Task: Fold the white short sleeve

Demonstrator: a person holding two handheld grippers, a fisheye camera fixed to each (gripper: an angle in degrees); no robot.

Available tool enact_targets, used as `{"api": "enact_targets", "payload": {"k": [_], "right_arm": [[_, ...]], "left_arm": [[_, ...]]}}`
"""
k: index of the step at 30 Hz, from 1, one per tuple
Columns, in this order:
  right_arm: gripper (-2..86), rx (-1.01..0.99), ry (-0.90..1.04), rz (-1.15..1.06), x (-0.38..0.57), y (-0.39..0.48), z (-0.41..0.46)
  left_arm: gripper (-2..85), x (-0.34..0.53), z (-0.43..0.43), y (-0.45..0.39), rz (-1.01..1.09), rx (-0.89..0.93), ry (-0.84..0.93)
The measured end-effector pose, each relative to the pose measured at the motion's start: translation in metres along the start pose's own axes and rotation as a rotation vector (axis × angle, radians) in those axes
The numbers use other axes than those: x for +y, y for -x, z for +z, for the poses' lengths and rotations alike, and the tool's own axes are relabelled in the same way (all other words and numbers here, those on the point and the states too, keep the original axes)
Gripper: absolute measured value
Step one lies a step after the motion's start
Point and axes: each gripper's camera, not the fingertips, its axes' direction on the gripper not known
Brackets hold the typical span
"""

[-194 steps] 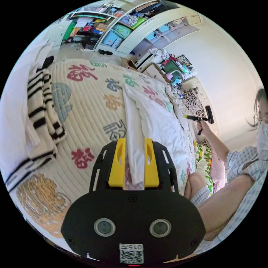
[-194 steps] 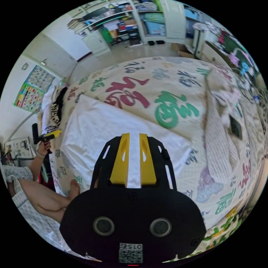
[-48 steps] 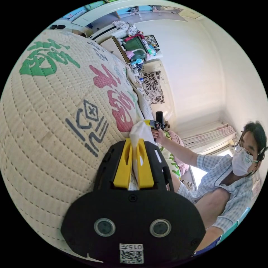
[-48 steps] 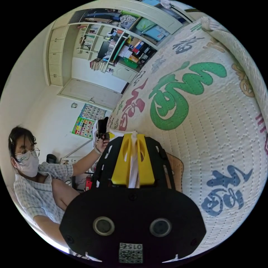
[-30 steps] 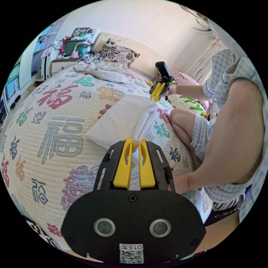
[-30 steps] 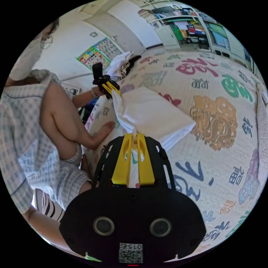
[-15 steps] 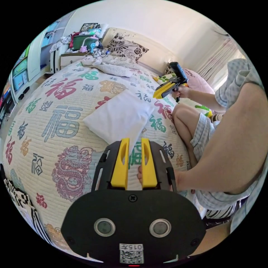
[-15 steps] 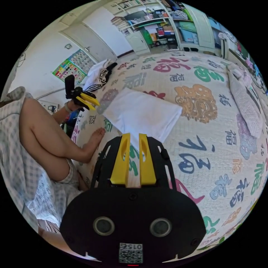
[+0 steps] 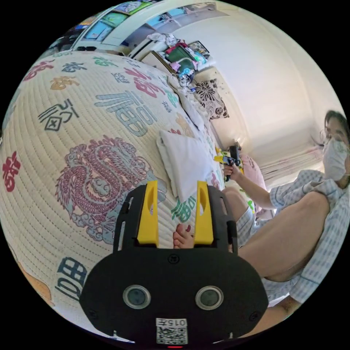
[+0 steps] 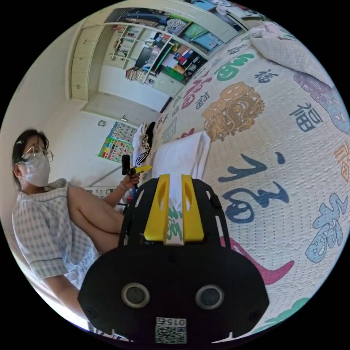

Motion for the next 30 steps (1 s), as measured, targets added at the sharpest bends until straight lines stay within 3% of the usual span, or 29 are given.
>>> {"api": "enact_targets", "payload": {"k": [2, 7, 15, 19, 22, 24, 30], "right_arm": [[14.0, 0.049, -0.014, 0.060, -0.017, -0.021, 0.015], [14.5, 0.066, 0.071, 0.065, -0.048, -0.035, 0.057], [13.8, -0.063, 0.162, 0.039, -0.079, -0.038, 0.093], [12.6, -0.021, 0.157, 0.058, -0.085, -0.040, 0.130], [11.6, -0.148, 0.133, 0.066, -0.096, -0.042, 0.156], [9.8, -0.233, 0.220, 0.067, -0.107, -0.041, 0.187], [5.9, -0.284, 0.287, -0.042, -0.158, -0.003, 0.267]], "left_arm": [[15.0, -0.008, -0.002, 0.020, -0.025, 0.052, 0.023], [14.0, -0.036, 0.014, 0.044, -0.063, 0.273, 0.003], [13.0, -0.063, 0.020, 0.032, -0.019, 0.298, 0.074], [11.2, -0.062, 0.002, 0.038, -0.028, 0.328, 0.078], [9.5, -0.065, -0.008, 0.040, -0.041, 0.351, 0.101], [8.1, -0.064, -0.016, 0.044, -0.074, 0.387, 0.105], [6.4, -0.049, -0.089, 0.051, -0.134, 0.391, 0.014]]}}
